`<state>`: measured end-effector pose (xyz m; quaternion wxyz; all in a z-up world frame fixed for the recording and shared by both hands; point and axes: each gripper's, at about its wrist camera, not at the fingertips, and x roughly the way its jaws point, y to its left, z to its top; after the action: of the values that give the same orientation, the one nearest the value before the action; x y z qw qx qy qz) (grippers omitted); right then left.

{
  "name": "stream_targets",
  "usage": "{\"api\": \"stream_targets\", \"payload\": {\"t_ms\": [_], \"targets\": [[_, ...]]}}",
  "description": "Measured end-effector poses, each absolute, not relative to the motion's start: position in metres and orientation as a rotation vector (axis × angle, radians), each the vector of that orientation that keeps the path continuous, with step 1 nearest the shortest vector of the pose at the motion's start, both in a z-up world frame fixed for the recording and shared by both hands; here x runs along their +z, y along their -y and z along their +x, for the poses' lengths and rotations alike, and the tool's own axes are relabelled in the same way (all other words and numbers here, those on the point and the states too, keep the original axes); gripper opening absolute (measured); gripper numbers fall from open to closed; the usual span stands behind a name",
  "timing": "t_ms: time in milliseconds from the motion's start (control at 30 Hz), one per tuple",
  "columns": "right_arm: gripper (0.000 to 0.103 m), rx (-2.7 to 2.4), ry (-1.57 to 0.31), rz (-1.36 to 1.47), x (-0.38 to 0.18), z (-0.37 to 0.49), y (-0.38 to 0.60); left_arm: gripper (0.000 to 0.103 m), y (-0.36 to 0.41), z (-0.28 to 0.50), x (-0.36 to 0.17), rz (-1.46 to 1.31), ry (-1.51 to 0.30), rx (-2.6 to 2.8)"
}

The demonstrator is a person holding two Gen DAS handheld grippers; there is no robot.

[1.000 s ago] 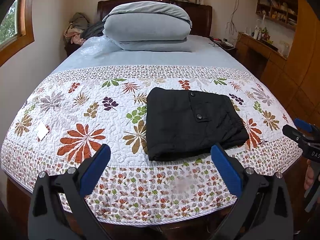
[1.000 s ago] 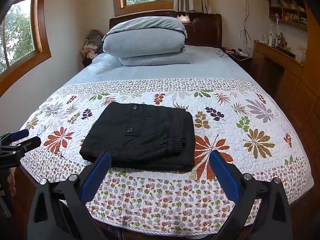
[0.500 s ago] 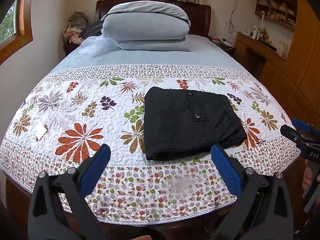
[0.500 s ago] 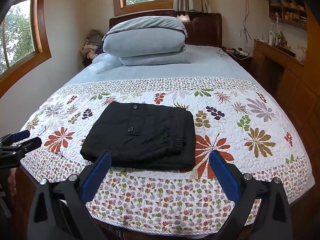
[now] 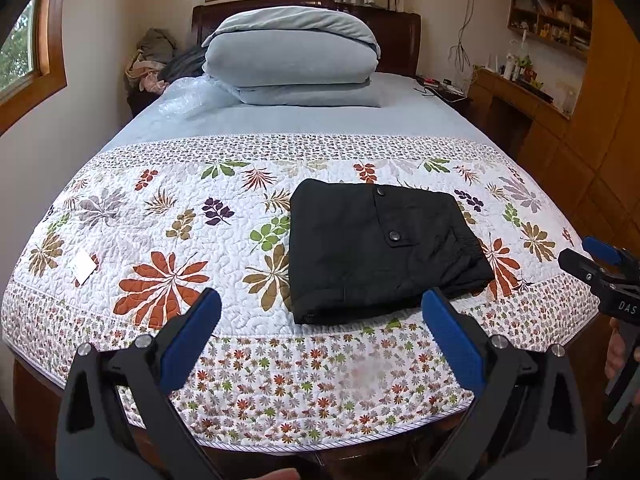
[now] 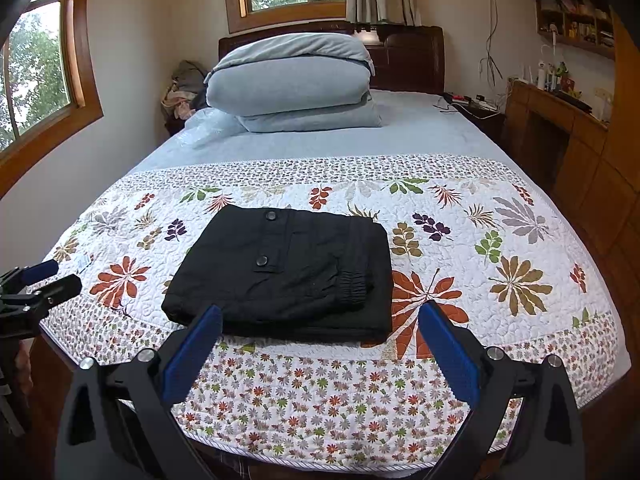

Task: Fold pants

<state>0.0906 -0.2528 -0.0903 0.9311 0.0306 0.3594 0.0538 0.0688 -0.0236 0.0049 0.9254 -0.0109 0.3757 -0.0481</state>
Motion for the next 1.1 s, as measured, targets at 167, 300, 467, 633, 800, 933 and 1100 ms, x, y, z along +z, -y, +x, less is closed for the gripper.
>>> {"api": "stream_targets", "payload": {"t_ms": [167, 300, 467, 633, 800, 933, 1100], "targets": [[0.099, 0.111, -0.736, 0.063, -0.0899, 0.0909, 0.2522, 0.100, 0.0234, 0.0691, 0.0054, -0.021, -0.771, -0.098], [0.099, 0.111, -0.736, 0.063, -0.0902, 0.0907, 0.2525, 0.100, 0.0236, 0.0687, 0.0064, -0.021, -0.769, -0.099], [0.100, 0.112, -0.737, 0.062, -0.0900, 0.0910, 0.2511, 0.100, 0.0252, 0.0676, 0.0072, -0.015, -0.763, -0.100], [0.100, 0.114, -0.737, 0.063, -0.0902, 0.0912, 0.2499, 0.100, 0.0270, 0.0656, 0.0083, -0.009, -0.757, -0.101], [0.100, 0.116, -0.738, 0.062, -0.0906, 0.0909, 0.2486, 0.100, 0.0286, 0.0644, 0.0090, -0.001, -0.752, -0.106], [0.099, 0.116, -0.737, 0.064, -0.0908, 0.0906, 0.2492, 0.100, 0.0282, 0.0642, 0.0089, -0.001, -0.751, -0.107], [0.099, 0.117, -0.740, 0.060, -0.0917, 0.0902, 0.2485, 0.100, 0.0283, 0.0643, 0.0089, -0.005, -0.753, -0.105]]}}
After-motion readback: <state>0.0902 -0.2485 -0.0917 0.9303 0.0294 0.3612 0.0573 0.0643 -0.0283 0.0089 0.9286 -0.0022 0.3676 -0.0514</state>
